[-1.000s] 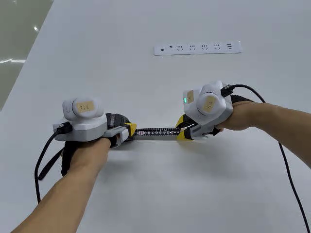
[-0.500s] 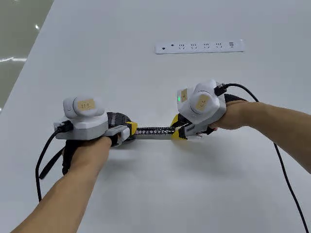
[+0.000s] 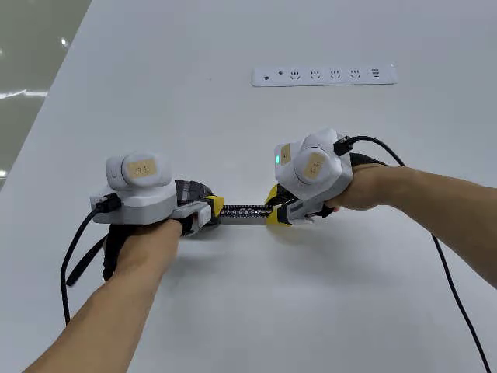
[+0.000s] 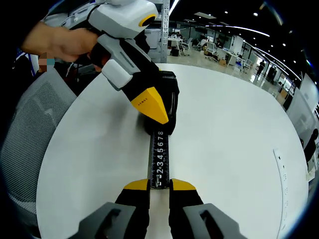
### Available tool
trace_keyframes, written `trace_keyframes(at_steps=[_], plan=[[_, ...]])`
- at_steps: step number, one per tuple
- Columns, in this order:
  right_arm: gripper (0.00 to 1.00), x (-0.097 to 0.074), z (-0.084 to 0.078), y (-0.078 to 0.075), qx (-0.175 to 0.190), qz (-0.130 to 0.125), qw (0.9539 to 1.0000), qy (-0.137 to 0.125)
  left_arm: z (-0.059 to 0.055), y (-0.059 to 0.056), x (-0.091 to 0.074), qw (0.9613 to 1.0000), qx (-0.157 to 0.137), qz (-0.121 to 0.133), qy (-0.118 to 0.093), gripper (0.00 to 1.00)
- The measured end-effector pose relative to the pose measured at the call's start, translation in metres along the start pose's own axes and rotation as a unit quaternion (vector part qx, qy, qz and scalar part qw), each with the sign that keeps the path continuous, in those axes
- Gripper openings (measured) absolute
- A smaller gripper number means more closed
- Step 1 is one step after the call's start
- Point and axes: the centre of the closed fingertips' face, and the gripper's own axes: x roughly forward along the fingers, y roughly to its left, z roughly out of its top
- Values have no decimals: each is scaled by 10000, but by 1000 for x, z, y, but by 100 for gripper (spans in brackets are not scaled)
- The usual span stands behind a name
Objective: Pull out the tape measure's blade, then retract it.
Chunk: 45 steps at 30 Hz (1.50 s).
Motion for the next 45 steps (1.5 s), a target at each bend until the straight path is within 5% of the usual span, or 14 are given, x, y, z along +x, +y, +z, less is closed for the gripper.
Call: trace_keyframes(at_steps=[45], plan=[[10, 29, 41, -1, -50, -53, 9995, -317, -1, -1, -1, 10000, -44, 1, 46, 57]])
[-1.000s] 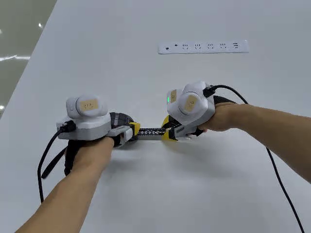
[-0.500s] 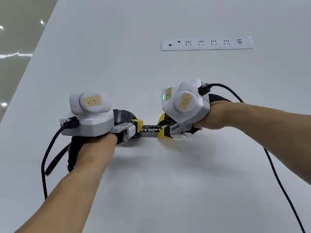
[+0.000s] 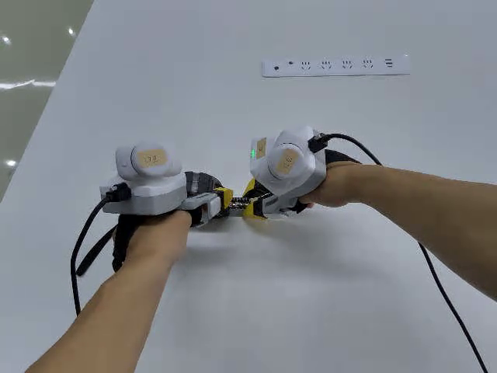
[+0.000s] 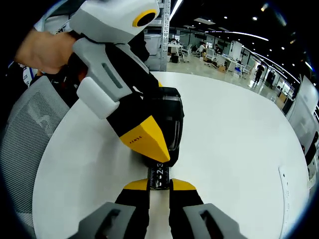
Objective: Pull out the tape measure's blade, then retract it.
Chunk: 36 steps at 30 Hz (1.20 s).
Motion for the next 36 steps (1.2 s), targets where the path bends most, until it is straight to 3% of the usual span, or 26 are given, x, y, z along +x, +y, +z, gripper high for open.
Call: trace_keyframes(at_steps=[36], plan=[[12, 12, 12, -5, 117, -73, 9999, -33, 1, -1, 0, 10000, -59, 42, -46, 60]])
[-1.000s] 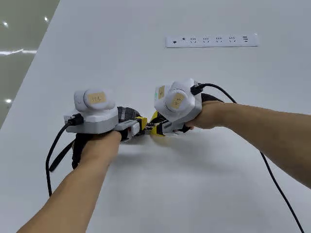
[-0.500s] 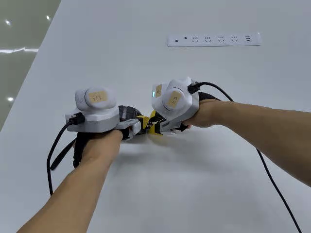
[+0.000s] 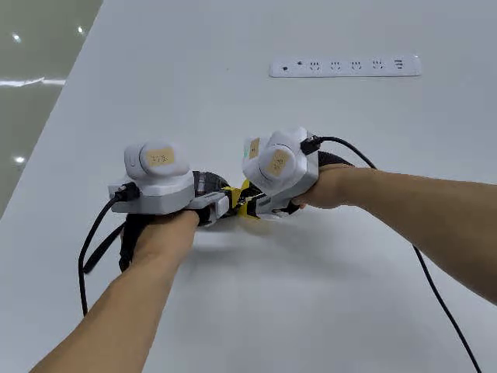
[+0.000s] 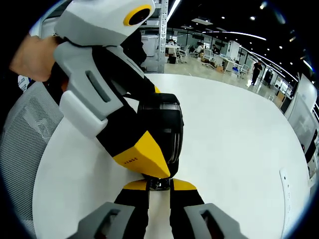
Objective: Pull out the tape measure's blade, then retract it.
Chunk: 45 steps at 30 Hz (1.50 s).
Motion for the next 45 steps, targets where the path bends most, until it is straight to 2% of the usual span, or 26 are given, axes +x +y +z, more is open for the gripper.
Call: trace_keyframes(at_steps=[12, 16, 22, 30, 35, 37, 45], plan=[[13, -2, -3, 1, -22, -16, 10000, 87, 0, 0, 0, 10000, -76, -13, -46, 61], [15, -5, -7, 3, 84, -30, 9999, 81, 0, 0, 1, 9998, -168, -71, -41, 62], [20, -14, -12, 5, 272, -132, 9995, 15, -1, 0, -1, 9999, -98, -109, -52, 62], [25, -29, -18, 7, 433, -261, 9987, -114, -6, 1, -9, 9996, 206, -186, -17, 63], [28, -39, -23, 8, 514, -367, 9978, -206, -11, 3, -14, 9991, 343, -264, -30, 68], [32, -45, -26, 9, 596, -437, 9969, -280, -12, 3, -17, 9985, 428, -339, -69, 70], [37, -66, -36, 14, 804, -740, 9925, -545, -18, -1, -28, 9950, 822, -553, -157, 75]])
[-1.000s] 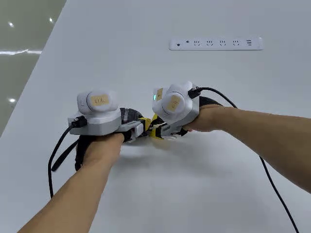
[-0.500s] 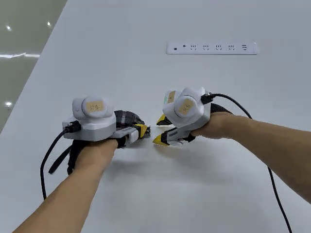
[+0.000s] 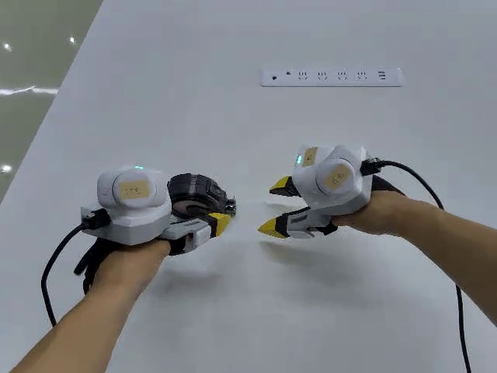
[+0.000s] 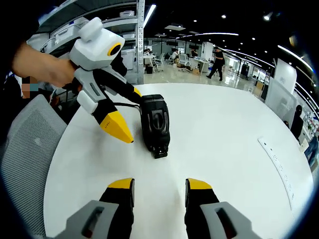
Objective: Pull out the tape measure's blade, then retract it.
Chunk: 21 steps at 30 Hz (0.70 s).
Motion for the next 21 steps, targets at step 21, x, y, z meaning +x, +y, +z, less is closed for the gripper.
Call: trace_keyframes(at_steps=[21], plan=[[56, -68, -34, 10, 675, -949, 9920, -486, -8, -17, -28, 9923, 806, -829, -448, 88]])
